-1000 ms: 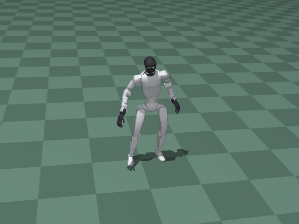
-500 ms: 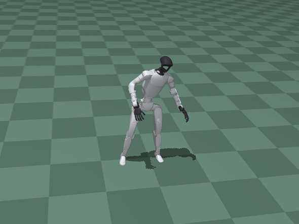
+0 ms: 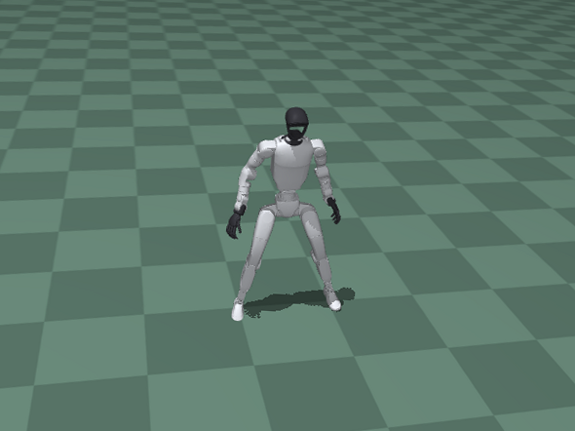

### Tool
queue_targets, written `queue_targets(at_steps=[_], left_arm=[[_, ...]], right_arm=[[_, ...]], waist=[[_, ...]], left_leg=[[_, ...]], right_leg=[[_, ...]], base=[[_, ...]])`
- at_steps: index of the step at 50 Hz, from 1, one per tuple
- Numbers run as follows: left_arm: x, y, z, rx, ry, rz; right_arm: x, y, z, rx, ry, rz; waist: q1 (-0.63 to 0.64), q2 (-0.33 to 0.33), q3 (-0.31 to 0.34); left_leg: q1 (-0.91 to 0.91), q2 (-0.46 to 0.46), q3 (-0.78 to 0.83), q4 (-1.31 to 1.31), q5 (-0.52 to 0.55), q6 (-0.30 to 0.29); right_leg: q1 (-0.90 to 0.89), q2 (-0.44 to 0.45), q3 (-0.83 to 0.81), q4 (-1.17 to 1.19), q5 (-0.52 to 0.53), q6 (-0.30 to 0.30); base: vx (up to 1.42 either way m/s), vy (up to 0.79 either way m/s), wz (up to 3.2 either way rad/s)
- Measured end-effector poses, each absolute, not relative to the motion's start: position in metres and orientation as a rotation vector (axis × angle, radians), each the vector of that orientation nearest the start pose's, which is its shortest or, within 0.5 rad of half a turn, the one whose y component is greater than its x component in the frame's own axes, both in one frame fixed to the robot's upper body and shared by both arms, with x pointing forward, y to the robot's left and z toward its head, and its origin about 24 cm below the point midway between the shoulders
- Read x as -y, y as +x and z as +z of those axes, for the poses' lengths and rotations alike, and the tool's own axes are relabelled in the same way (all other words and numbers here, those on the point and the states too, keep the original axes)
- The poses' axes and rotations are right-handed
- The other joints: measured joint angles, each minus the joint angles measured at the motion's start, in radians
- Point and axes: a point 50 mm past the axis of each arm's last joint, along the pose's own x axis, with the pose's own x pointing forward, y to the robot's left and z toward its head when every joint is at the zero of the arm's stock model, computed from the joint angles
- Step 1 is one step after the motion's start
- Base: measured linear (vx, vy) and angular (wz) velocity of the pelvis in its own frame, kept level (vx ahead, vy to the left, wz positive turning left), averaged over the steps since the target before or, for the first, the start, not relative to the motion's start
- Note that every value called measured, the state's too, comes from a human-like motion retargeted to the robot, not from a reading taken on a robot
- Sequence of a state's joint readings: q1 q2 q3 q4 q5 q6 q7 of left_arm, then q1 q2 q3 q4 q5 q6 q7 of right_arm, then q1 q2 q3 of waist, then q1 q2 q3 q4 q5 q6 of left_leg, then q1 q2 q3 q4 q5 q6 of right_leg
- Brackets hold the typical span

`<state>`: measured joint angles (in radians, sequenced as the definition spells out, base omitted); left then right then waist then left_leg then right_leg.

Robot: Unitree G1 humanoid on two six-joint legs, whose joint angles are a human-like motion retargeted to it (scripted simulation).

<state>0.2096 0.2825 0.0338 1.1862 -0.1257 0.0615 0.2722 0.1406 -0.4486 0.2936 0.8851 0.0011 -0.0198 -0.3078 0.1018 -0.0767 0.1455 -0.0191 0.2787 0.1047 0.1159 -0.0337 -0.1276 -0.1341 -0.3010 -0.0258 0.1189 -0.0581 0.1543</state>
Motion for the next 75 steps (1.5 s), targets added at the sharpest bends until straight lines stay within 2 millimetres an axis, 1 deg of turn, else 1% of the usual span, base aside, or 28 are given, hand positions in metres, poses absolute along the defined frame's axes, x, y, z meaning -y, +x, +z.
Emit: queue_targets(at_steps=[3, 7, 10, 13, 15, 17, 21, 23, 25, 27, 30, 34, 38, 40, 42, 45, 48, 50, 52, 55, 58, 60, 63, 65, 67, 70, 73, 75], left_arm=[[-0.262, 0.003, -0.16, -1.396, 0.358, 0.392], [-0.261, 0.01, -0.159, -1.371, 0.468, 0.264], [-0.27, 0.022, -0.156, -1.345, 0.538, 0.237], [-0.285, 0.036, -0.149, -1.304, 0.574, 0.254], [-0.297, 0.044, -0.143, -1.276, 0.576, 0.284], [-0.311, 0.048, -0.137, -1.254, 0.568, 0.328], [-0.343, 0.05, -0.12, -1.238, 0.61, 0.396], [-0.361, 0.054, -0.11, -1.237, 0.674, 0.403], [-0.377, 0.062, -0.098, -1.228, 0.75, 0.402], [-0.389, 0.076, -0.087, -1.193, 0.804, 0.416], [-0.399, 0.098, -0.071, -1.103, 0.826, 0.47], [-0.403, 0.12, -0.056, -0.975, 0.791, 0.553], [-0.403, 0.13, -0.047, -0.898, 0.783, 0.58], [-0.403, 0.13, -0.044, -0.871, 0.785, 0.578], [-0.401, 0.129, -0.045, -0.859, 0.768, 0.546], [-0.4, 0.112, -0.048, -0.861, 0.73, 0.587], [-0.392, 0.081, -0.065, -0.938, 0.643, 0.655], [-0.379, 0.06, -0.083, -1.025, 0.567, 0.672], [-0.361, 0.049, -0.101, -1.093, 0.529, 0.646], [-0.327, 0.039, -0.124, -1.184, 0.507, 0.496], [-0.3, 0.036, -0.135, -1.197, 0.567, 0.325], [-0.288, 0.034, -0.138, -1.189, 0.601, 0.252], [-0.276, 0.035, -0.142, -1.187, 0.607, 0.21], [-0.273, 0.038, -0.144, -1.199, 0.59, 0.212], [-0.273, 0.037, -0.146, -1.221, 0.57, 0.231], [-0.281, 0.034, -0.145, -1.251, 0.549, 0.275], [-0.302, 0.036, -0.139, -1.254, 0.566, 0.32], [-0.321, 0.043, -0.131, -1.244, 0.608, 0.341]], right_arm=[[0.308, 0.08, -0.128, -1.088, -0.61, -0.355], [0.326, 0.055, -0.128, -1.194, -0.526, -0.533], [0.328, 0.049, -0.129, -1.223, -0.5, -0.571], [0.318, 0.058, -0.131, -1.19, -0.504, -0.498], [0.306, 0.074, -0.132, -1.132, -0.511, -0.408], [0.289, 0.095, -0.13, -1.047, -0.511, -0.298], [0.251, 0.137, -0.122, -0.874, -0.455, -0.109], [0.234, 0.149, -0.118, -0.825, -0.416, -0.047], [0.224, 0.153, -0.118, -0.809, -0.4, -0.005], [0.222, 0.149, -0.121, -0.826, -0.426, 0.022], [0.231, 0.136, -0.127, -0.883, -0.502, 0.036], [0.25, 0.111, -0.134, -0.977, -0.56, -0.029], [0.266, 0.09, -0.137, -1.044, -0.54, -0.144], [0.272, 0.082, -0.136, -1.064, -0.527, -0.191], [0.279, 0.077, -0.135, -1.086, -0.525, -0.203], [0.287, 0.078, -0.131, -1.075, -0.553, -0.236], [0.295, 0.083, -0.126, -1.049, -0.603, -0.276], [0.303, 0.087, -0.122, -1.037, -0.631, -0.307], [0.312, 0.088, -0.119, -1.052, -0.636, -0.338], [0.325, 0.087, -0.114, -1.062, -0.615, -0.401], [0.331, 0.082, -0.113, -1.075, -0.581, -0.445], [0.33, 0.081, -0.114, -1.079, -0.572, -0.446], [0.323, 0.091, -0.116, -1.069, -0.563, -0.402], [0.314, 0.105, -0.117, -1.045, -0.558, -0.353], [0.301, 0.119, -0.117, -1.004, -0.567, -0.292], [0.274, 0.143, -0.116, -0.91, -0.601, -0.188], [0.242, 0.164, -0.111, -0.788, -0.637, -0.073], [0.224, 0.173, -0.107, -0.719, -0.649, -0.004]], waist=[[0.008, 0.01, -0.013], [0.038, 0.017, -0.029], [0.063, 0.017, -0.036], [0.069, 0.012, -0.045], [0.056, -0.004, -0.048], [0.028, -0.034, -0.05], [-0.037, -0.106, -0.046], [-0.057, -0.137, -0.041], [-0.06, -0.161, -0.035], [-0.047, -0.172, -0.029], [-0.026, -0.174, -0.018], [-0.014, -0.161, -0.004], [-0.015, -0.152, 0.013], [-0.024, -0.148, 0.023], [-0.035, -0.142, 0.042], [-0.06, -0.119, 0.059], [-0.086, -0.078, 0.065], [-0.107, -0.044, 0.069], [-0.123, -0.019, 0.074], [-0.14, 0.003, 0.081], [-0.114, 0.008, 0.088], [-0.083, 0.007, 0.09], [-0.031, 0.004, 0.095], [-0.005, 0.002, 0.1], [0.002, -0.003, 0.1], [-0.011, -0.037, 0.102], [-0.023, -0.094, 0.114], [-0.016, -0.125, 0.121]], left_leg=[[-0.009, -0.126, -0.092, 0.034, -0.064, 0.019], [-0.02, -0.254, -0.084, 0.051, -0.124, 0.049], [-0.034, -0.332, -0.086, 0.03, -0.149, 0.082], [-0.043, -0.373, -0.109, -0.018, -0.141, 0.104], [-0.043, -0.367, -0.114, -0.034, -0.135, 0.115], [-0.038, -0.341, -0.121, -0.032, -0.142, 0.111], [-0.02, -0.281, -0.146, -0.045, -0.142, 0.058], [-0.008, -0.253, -0.153, -0.066, -0.13, 0.047], [0.002, -0.226, -0.155, -0.088, -0.119, 0.053], [0.008, -0.2, -0.154, -0.099, -0.113, 0.064], [0.011, -0.166, -0.154, -0.101, -0.111, 0.073], [0.012, -0.126, -0.158, -0.09, -0.114, 0.071], [0.005, -0.098, -0.161, -0.065, -0.125, 0.073], [-0.001, -0.086, -0.163, -0.047, -0.133, 0.068], [0.001, -0.072, -0.173, -0.035, -0.157, 0.039], [0.003, -0.029, -0.164, -0.016, -0.155, 0.01], [0.019, 0.033, -0.136, -0.021, -0.103, 0.003], [0.027, 0.074, -0.077, -0.027, -0.049, 0.006], [0.028, 0.088, 0.012, -0.039, 0.018, 0.03], [-0.003, 0.028, 0.018, 0.033, -0.013, 0.043], [-0.051, -0.111, -0.098, 0.143, -0.111, 0.053], [-0.067, -0.195, -0.11, 0.173, -0.157, 0.062], [-0.08, -0.292, -0.057, 0.142, -0.2, 0.092], [-0.082, -0.349, -0.046, 0.076, -0.193, 0.114], [-0.079, -0.373, -0.049, 0.014, -0.159, 0.132], [-0.068, -0.346, -0.04, -0.027, -0.137, 0.148], [-0.047, -0.292, -0.056, -0.057, -0.132, 0.1], [-0.036, -0.259, -0.068, -0.084, -0.117, 0.069]], right_leg=[[0.017, 0.015, 0.009, -0.032, 0.006, 0.008], [0.029, 0.047, 0.014, -0.041, 0.003, 0.023], [0.041, 0.081, 0.005, -0.042, 0.0, 0.029], [0.062, 0.127, -0.022, -0.046, -0.008, 0.029], [0.076, 0.158, -0.041, -0.047, -0.017, 0.026], [0.086, 0.182, -0.055, -0.042, -0.027, 0.026], [0.087, 0.233, -0.05, -0.015, -0.034, 0.027], [0.078, 0.262, -0.003, -0.001, -0.029, 0.018], [0.066, 0.281, 0.056, 0.008, -0.027, -0.005], [0.055, 0.273, 0.085, 0.013, -0.03, -0.032], [0.047, 0.223, 0.087, 0.015, -0.027, -0.045], [0.048, 0.118, 0.072, 0.007, 0.002, -0.005], [0.052, 0.0, 0.064, -0.024, 0.078, 0.042], [0.052, -0.047, 0.092, -0.045, 0.11, 0.065], [0.053, -0.072, 0.152, -0.052, 0.112, 0.104], [0.045, -0.059, 0.227, -0.035, 0.014, 0.103], [0.035, 0.006, 0.251, -0.013, -0.061, 0.046], [0.033, 0.053, 0.252, -0.008, -0.069, 0.002], [0.026, 0.083, 0.249, -0.013, -0.052, -0.015], [0.034, 0.097, 0.246, -0.018, -0.037, 0.004], [0.045, 0.1, 0.256, -0.035, -0.025, 0.02], [0.049, 0.108, 0.266, -0.049, -0.017, 0.025], [0.048, 0.131, 0.276, -0.067, -0.002, 0.034], [0.044, 0.159, 0.276, -0.071, 0.008, 0.039], [0.045, 0.197, 0.263, -0.069, 0.009, 0.037], [0.05, 0.246, 0.239, -0.061, -0.004, 0.028], [0.051, 0.273, 0.148, -0.044, -0.028, 0.019], [0.043, 0.266, 0.005, -0.026, -0.046, 0.0]], base=[[0.06, -0.35, -0.31], [0.05, -0.3, -0.2], [0.05, -0.27, 0.01], [0.06, -0.25, 0.27], [0.07, -0.25, 0.44], [0.06, -0.26, 0.43], [0.03, -0.27, 0.31], [-0.01, -0.27, 0.17], [-0.01, -0.27, 0.05], [0.0, -0.26, -0.05], [0.03, -0.26, -0.04], [0.05, -0.29, 0.0], [0.05, -0.38, -0.03], [0.05, -0.44, 0.03], [0.06, -0.49, 0.02], [0.07, -0.54, -0.23], [0.08, -0.57, -0.48], [0.07, -0.57, -0.37], [0.05, -0.53, -0.14], [0.05, -0.44, 0.04], [0.03, -0.33, -0.18], [0.03, -0.29, -0.38], [0.03, -0.27, -0.36], [0.03, -0.27, -0.16], [0.04, -0.28, 0.13], [0.04, -0.3, 0.36], [0.03, -0.31, 0.34], [0.02, -0.3, 0.25]])
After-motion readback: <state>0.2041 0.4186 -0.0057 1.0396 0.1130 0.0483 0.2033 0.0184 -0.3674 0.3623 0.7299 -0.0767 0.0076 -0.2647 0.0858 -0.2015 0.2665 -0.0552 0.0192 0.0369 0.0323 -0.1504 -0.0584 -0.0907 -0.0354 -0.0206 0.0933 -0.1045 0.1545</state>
